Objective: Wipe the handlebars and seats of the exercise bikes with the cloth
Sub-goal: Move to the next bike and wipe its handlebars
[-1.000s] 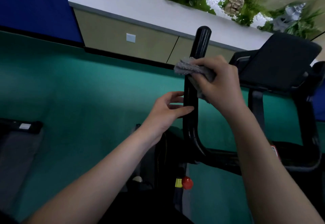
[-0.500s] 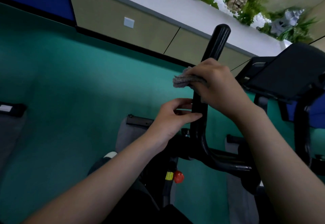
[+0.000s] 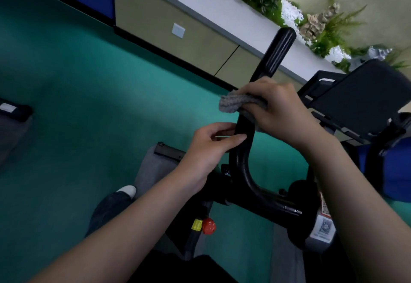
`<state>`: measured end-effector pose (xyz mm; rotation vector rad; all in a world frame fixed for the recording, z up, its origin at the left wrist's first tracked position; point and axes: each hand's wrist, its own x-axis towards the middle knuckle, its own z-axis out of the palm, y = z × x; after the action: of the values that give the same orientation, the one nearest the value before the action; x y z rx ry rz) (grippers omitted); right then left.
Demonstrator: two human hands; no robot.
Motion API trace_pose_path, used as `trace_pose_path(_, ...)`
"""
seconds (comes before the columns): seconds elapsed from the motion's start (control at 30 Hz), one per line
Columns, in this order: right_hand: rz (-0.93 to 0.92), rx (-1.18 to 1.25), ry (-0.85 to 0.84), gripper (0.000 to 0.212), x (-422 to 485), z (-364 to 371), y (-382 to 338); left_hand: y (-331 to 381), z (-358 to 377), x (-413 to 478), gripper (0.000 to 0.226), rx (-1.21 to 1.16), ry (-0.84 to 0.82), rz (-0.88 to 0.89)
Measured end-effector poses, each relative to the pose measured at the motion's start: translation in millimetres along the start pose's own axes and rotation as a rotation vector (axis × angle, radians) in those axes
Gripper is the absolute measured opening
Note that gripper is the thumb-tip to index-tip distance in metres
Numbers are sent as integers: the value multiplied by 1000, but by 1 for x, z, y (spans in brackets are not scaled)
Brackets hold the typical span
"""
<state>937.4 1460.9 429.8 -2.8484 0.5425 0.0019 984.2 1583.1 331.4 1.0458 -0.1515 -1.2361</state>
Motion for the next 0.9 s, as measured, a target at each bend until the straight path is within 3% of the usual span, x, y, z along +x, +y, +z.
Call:
trace_pose_path(0.1, -12, 29, -97, 18, -2, -4, -3, -2, 2, -2, 21, -20, 6, 34)
trace_pose_path(0.27, -34, -105, 132, 19, 33, -16, 7, -2, 2, -5, 26, 12, 18, 55)
trace_pose_path(0.47, -148, -409, -105, 17, 44, -8, 13, -3, 3, -5, 29, 22, 29, 66)
trace_pose_path(0.6, -149, -268, -284, 16, 43, -15, 6, -3, 4, -3, 30, 16, 31, 64)
trace_pose_path(0.77, -135, -201, -187, 16, 41, -15, 7, -8, 3, 0, 20, -40, 27, 68)
trace_pose_path(0.9, -113, -154, -298, 16, 36, -10, 2, -10, 3, 2, 18, -81, 23, 68)
